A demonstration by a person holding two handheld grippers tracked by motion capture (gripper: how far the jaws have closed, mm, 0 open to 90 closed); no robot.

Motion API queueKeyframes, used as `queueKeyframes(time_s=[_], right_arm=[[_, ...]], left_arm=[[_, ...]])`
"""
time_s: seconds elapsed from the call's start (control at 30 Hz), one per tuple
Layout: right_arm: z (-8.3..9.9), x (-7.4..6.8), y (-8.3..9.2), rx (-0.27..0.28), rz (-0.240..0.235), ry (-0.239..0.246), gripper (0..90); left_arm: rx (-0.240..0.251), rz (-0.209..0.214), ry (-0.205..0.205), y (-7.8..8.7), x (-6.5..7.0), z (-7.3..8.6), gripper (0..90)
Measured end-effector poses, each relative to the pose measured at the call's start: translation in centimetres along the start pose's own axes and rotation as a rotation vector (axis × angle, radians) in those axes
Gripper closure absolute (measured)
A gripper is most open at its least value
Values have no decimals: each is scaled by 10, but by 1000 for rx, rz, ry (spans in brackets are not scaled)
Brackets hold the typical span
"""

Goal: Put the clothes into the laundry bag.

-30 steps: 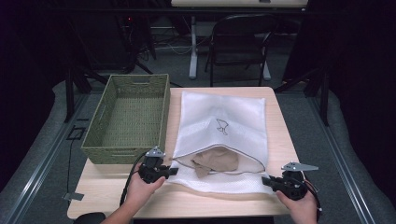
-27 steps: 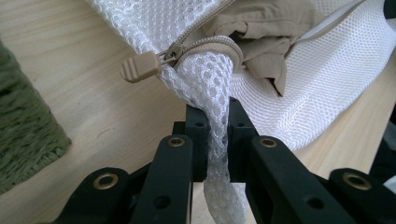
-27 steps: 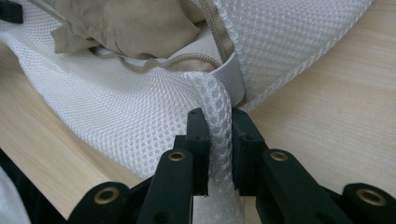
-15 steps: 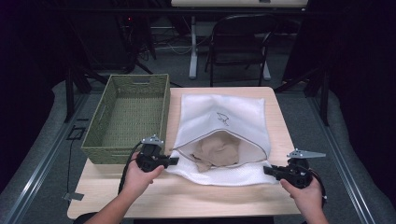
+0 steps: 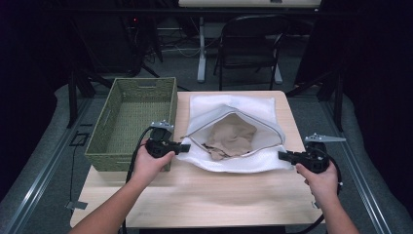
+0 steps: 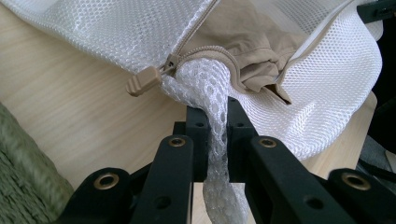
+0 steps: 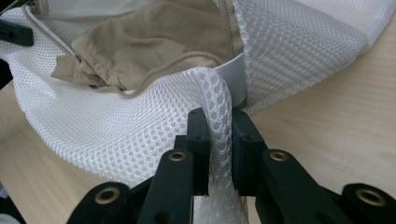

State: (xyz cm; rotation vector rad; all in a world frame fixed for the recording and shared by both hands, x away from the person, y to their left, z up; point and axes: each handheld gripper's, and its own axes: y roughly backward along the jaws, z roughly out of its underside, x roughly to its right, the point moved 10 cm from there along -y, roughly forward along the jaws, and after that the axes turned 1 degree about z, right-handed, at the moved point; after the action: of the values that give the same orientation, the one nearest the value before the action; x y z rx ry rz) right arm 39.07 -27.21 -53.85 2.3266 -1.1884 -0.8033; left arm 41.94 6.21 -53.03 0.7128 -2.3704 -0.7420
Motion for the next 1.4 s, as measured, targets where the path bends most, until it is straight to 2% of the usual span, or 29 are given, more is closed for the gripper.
queueKeyframes(time_s=[0.2, 0.3, 0.47, 0.7, 1.07, 1.2, 1.4], right_arm=[[-19, 6, -5, -1, 11, 15, 799], [-26, 8, -6, 2, 12, 11, 799], [-35, 10, -5, -1, 6, 16, 799], [-51, 10, -1, 15, 8, 19, 799], [-85, 15, 4, 31, 14, 14, 799], [-97, 15, 7, 33, 14, 17, 799], [-116, 17, 13, 63, 8, -1, 799]], left_arm=[[-8, 0, 6, -4, -7, -13, 838], [3, 14, 26, -4, -10, -18, 838], [13, 13, 37, 0, -15, -26, 838], [29, 3, 27, 7, -18, -40, 838], [54, 9, 25, 19, -24, -76, 837], [60, -4, 18, 24, -27, -89, 838], [96, -9, 19, 33, -29, -111, 837]])
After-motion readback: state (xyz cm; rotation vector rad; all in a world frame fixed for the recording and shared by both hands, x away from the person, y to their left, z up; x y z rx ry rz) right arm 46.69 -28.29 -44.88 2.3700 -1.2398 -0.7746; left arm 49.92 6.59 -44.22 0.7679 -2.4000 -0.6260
